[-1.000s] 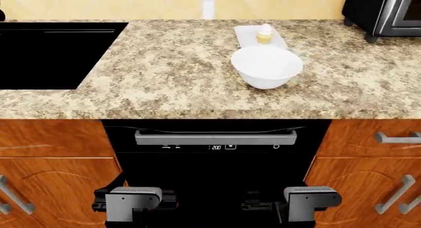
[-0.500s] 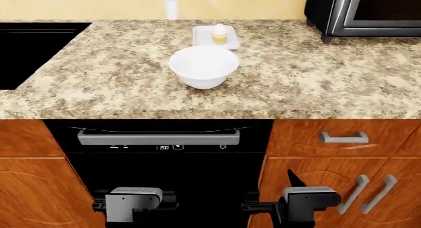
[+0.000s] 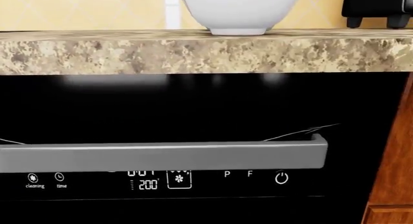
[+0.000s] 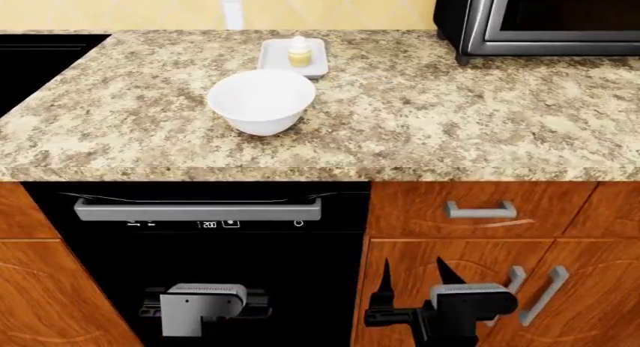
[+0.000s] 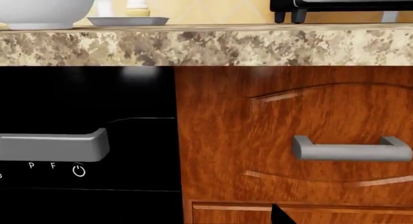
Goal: Move the fresh-baked cupcake off the tray onto the counter, and place the bowl used for mixing into the sink.
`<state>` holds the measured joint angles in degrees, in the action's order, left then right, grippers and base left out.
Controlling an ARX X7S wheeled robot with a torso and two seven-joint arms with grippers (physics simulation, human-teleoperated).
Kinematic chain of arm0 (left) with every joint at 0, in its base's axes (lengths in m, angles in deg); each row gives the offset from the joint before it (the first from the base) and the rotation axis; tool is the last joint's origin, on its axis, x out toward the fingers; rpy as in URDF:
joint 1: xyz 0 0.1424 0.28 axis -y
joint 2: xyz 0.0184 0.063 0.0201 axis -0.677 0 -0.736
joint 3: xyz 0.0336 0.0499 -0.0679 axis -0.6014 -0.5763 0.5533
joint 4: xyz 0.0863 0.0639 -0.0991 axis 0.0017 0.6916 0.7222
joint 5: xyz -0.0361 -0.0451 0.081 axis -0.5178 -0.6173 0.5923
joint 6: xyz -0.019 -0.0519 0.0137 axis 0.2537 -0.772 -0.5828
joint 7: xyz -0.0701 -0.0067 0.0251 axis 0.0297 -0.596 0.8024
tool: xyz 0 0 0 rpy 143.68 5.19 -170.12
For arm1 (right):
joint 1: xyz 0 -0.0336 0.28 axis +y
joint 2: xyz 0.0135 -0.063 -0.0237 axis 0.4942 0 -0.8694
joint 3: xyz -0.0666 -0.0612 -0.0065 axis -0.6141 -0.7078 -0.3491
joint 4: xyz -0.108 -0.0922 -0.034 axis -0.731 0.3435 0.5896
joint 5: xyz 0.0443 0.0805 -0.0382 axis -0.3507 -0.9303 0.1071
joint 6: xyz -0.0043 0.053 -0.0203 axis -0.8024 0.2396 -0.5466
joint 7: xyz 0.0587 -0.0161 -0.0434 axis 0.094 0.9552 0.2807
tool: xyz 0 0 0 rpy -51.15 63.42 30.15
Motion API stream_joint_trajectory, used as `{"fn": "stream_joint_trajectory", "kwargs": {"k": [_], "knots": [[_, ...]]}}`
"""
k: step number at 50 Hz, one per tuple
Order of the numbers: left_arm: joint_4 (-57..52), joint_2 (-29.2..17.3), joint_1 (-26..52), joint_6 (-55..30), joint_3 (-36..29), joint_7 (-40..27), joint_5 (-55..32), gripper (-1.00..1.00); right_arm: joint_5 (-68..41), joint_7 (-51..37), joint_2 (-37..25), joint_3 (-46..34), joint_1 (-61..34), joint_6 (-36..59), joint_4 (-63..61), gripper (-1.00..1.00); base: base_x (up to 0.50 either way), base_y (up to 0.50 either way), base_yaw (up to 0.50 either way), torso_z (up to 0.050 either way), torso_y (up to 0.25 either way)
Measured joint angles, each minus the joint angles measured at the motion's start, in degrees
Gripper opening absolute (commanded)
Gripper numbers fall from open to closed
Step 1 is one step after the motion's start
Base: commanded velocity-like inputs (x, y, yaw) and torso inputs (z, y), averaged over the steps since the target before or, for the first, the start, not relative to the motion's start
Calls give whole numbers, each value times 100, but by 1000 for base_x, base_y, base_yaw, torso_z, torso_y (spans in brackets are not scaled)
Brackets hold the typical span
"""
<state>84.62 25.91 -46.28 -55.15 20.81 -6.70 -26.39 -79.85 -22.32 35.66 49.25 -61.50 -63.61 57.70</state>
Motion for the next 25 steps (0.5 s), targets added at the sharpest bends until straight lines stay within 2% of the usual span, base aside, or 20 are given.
{"fn": "stream_joint_trajectory", "kwargs": {"k": [16, 21, 25], "knots": [[-159, -72, -31, -125, -2, -92, -113, 100, -116, 22, -104, -94, 23, 172, -283, 100, 0, 0, 0, 0, 0], [-1005, -290, -153, -742, 34, -177, -273, 100, -347, -68, -325, -40, 40, 832, -1196, 100, 0, 0, 0, 0, 0], [-2226, -604, -103, -1802, 268, -358, -681, 100, -674, -311, -593, 108, -151, 1941, -2379, 100, 0, 0, 0, 0, 0]]}}
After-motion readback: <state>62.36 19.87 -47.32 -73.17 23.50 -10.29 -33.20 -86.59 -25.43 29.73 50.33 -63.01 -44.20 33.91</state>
